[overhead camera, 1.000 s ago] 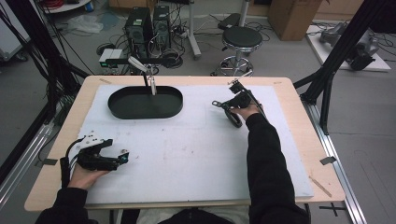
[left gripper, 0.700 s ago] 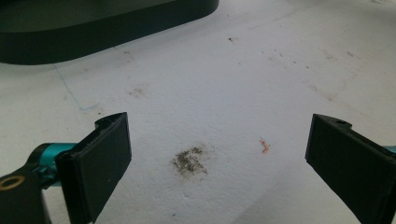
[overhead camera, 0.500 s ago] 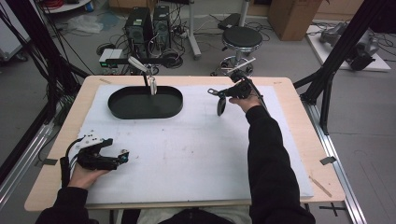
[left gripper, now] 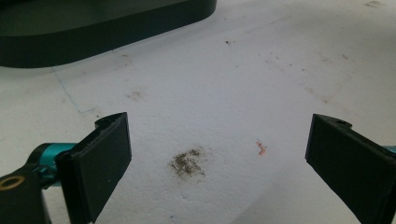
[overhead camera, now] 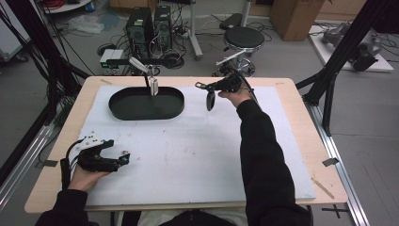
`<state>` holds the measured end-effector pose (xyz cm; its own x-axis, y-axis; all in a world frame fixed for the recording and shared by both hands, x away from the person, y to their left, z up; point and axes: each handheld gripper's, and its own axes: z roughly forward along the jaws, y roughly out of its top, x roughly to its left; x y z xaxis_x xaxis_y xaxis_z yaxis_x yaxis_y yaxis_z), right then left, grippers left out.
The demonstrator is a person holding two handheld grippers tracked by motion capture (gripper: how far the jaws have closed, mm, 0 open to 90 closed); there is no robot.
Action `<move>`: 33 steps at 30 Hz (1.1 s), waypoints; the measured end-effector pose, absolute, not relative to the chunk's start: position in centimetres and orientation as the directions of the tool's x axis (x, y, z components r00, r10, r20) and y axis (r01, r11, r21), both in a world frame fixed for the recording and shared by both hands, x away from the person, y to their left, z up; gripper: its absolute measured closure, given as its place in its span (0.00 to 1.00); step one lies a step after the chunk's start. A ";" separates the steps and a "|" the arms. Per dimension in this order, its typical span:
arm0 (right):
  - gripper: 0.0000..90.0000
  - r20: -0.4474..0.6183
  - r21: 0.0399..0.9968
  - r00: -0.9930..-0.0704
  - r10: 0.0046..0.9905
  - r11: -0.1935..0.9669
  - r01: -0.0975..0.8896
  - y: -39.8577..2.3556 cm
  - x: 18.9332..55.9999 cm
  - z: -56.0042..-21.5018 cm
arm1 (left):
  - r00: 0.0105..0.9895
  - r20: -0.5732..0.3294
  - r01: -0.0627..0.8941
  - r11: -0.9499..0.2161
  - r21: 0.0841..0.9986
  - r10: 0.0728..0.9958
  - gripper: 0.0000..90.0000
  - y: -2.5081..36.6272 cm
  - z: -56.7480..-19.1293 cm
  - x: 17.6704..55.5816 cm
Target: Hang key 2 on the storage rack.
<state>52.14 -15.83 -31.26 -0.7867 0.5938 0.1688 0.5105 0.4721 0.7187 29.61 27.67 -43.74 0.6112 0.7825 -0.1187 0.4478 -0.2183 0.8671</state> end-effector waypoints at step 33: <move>0.96 0.178 0.753 -0.836 0.519 0.476 0.455 -9.3 53.2 -27.0 | 0.620 -0.119 0.430 -0.209 0.878 0.775 0.08 27.9 -43.5 29.8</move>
